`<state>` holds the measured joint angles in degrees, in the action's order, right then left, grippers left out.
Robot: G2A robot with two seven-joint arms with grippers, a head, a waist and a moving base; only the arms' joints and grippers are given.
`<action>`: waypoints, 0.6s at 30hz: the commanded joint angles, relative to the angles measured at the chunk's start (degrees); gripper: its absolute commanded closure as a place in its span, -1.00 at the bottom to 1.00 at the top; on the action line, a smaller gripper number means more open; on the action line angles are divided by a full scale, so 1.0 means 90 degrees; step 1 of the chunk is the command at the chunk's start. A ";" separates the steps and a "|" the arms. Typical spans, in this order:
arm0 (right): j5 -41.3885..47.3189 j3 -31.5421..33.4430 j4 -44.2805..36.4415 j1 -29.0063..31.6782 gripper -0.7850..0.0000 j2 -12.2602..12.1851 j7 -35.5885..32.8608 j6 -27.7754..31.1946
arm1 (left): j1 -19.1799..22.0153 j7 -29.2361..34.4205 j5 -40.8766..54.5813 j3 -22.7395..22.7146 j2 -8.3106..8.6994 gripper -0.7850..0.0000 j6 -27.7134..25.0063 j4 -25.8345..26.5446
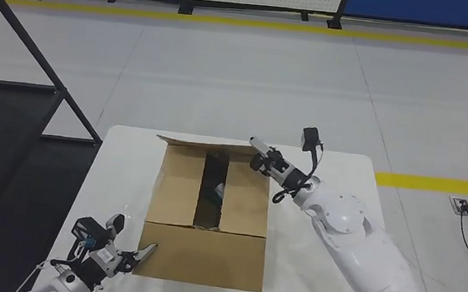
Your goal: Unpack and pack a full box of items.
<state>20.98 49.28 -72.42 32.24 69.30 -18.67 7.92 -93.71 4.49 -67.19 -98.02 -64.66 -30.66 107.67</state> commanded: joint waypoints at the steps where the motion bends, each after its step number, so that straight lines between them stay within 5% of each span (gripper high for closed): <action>1: -0.0002 -0.0137 0.0182 -0.0178 -1.00 0.0118 0.0349 -0.0070 | -0.0027 -0.0035 -0.0080 0.0008 0.0003 -1.00 0.0031 0.0024; 7: 0.0000 -0.0453 0.0974 -0.0754 -1.00 0.0490 0.1332 -0.0193 | -0.0132 -0.0117 -0.0328 0.0062 0.0007 -1.00 0.0161 0.0067; 18: -0.0349 -0.1105 0.2346 -0.1671 -1.00 0.1126 0.1570 -0.0777 | -0.0256 -0.0364 -0.0398 0.0106 0.0007 -1.00 0.0309 0.0063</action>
<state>18.11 39.67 -52.22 17.58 79.08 -4.50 1.19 -95.94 1.35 -70.91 -97.06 -64.59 -27.98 108.25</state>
